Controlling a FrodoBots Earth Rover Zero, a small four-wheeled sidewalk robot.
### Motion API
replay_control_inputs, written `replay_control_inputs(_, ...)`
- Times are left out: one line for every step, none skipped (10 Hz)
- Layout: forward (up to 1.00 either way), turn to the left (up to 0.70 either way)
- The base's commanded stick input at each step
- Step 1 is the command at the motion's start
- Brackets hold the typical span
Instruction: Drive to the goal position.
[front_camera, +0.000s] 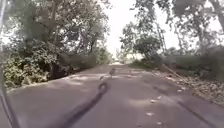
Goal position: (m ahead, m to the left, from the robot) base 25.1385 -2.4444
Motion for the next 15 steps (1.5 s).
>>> replay_control_inputs(0.7,0.0)
replay_control_inputs(0.7,0.0)
replay_control_inputs(0.7,0.0)
replay_control_inputs(0.7,0.0)
replay_control_inputs(0.7,0.0)
replay_control_inputs(0.7,0.0)
replay_control_inputs(0.7,0.0)
replay_control_inputs(0.7,0.0)
replay_control_inputs(0.7,0.0)
replay_control_inputs(0.7,0.0)
replay_control_inputs(0.7,0.0)
replay_control_inputs(0.7,0.0)
replay_control_inputs(0.7,0.0)
replay_control_inputs(0.7,0.0)
replay_control_inputs(0.7,0.0)
